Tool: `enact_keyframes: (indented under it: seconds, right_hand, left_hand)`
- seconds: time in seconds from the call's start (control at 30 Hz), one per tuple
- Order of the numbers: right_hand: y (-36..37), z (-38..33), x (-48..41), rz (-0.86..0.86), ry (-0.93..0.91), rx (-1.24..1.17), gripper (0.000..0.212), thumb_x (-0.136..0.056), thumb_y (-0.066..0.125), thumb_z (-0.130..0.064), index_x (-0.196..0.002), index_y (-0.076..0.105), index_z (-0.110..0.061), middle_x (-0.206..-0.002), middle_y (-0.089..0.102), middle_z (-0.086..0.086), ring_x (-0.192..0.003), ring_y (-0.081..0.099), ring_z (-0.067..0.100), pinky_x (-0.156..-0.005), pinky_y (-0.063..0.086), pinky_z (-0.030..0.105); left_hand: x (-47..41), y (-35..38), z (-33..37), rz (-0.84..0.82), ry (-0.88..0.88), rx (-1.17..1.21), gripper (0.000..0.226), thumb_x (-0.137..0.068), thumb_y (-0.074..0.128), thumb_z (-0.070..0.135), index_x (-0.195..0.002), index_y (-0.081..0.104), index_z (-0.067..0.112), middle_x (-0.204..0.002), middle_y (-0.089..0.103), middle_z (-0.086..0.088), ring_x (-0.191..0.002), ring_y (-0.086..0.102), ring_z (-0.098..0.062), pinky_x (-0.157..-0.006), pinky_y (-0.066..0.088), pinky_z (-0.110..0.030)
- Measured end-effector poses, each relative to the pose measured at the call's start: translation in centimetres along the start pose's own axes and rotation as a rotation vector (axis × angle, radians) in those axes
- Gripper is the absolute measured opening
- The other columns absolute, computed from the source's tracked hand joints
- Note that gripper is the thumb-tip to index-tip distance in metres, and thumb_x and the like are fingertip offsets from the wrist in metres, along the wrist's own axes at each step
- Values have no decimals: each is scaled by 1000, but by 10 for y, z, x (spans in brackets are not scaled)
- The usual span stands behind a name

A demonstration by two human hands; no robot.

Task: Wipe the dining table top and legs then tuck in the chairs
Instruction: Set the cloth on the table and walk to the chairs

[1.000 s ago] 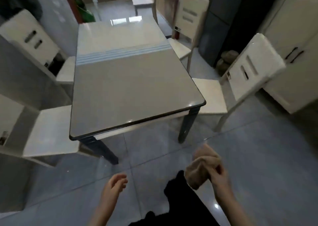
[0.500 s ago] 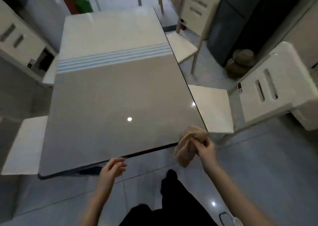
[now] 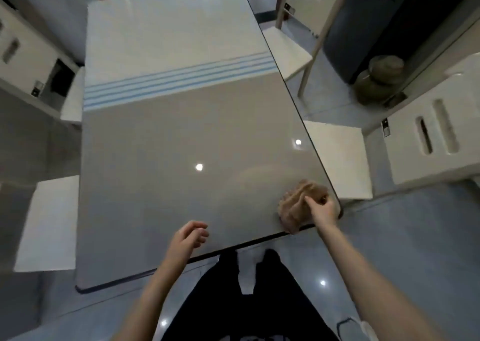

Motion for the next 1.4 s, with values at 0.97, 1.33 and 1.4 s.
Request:
enact_keyframes:
  seconds: [0.97,1.33,1.4]
  right_hand:
    - [-277,320,286,744,342,-843,20,-96,46,-3,-91,65,2,-76,66,12,-62,66,14,-54,52,17]
    - [-424,309,148,585,248,-744,24,-96,49,-8,-83,68,-11,-72,67,7,-58,65,12,-61,50,24]
    - [-452,302,108,569,236,-715,24,-96,49,-8,-82,68,-12,-72,68,6,-59,64,12,-62,50,26]
  left_hand:
    - [69,359,-5,-801,216,-612,22,-98,43,7,-89,62,13,-81,64,-12,-66,60,-20,-60,43,-24]
    - [53,479,7,-672,117,-652,23,-97,44,5,-85,64,7,-81,64,-16,-67,59,-25,-61,49,-25]
    - [33,509,11,-633,59,-614,22,-97,44,4,-84,62,7,-83,63,-17,-67,58,-27,-57,52,-24]
Point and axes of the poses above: each hand's wrist, its own x-axis away from the middle knuckle, its own y-axis out of the palm, z = x × y, the point moved 6 cm from there along -x, towards the middle knuckle
